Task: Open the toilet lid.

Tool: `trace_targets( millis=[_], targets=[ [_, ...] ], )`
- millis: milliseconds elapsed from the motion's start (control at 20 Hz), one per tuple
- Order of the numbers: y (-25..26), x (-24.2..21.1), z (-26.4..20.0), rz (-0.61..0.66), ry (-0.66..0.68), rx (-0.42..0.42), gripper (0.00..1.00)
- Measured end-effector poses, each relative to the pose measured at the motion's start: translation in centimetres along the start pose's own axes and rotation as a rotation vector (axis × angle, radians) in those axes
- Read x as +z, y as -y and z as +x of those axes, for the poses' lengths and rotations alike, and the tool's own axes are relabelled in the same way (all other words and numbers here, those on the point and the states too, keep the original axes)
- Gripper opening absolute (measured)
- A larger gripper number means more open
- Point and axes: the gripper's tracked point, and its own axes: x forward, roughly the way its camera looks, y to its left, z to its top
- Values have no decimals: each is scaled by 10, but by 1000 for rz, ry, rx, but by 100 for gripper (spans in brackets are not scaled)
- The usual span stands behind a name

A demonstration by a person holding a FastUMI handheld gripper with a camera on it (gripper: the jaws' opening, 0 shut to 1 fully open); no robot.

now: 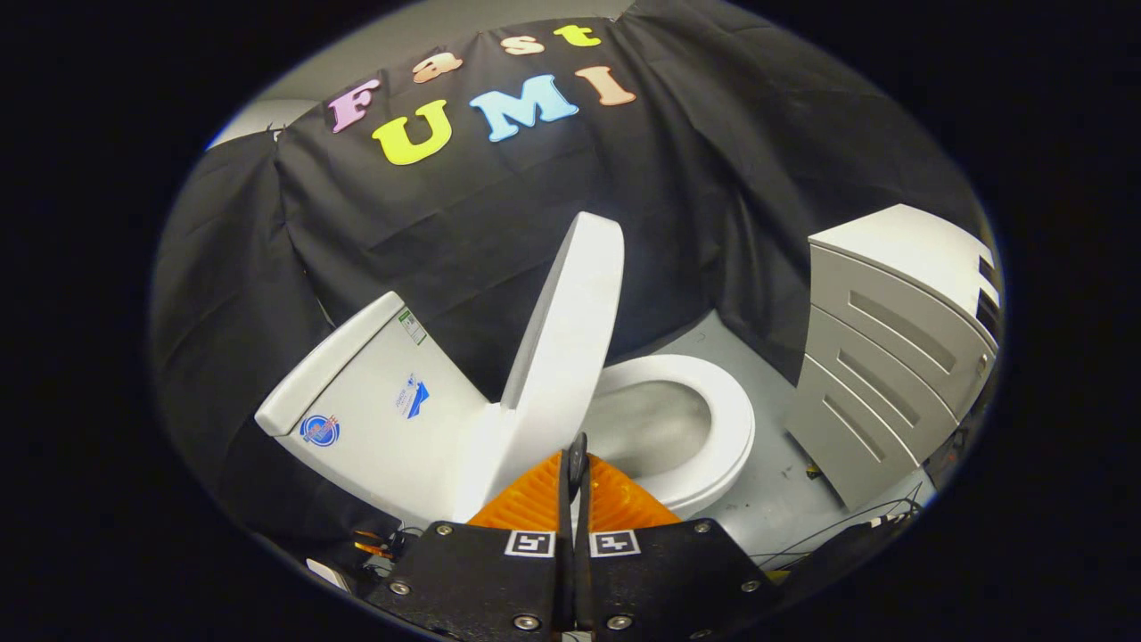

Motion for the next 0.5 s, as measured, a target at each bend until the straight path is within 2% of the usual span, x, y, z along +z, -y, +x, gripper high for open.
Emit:
trace_targets(
  millis=[500],
  targets=[
    [-51,17,-9,-141,57,17,0]
  ],
)
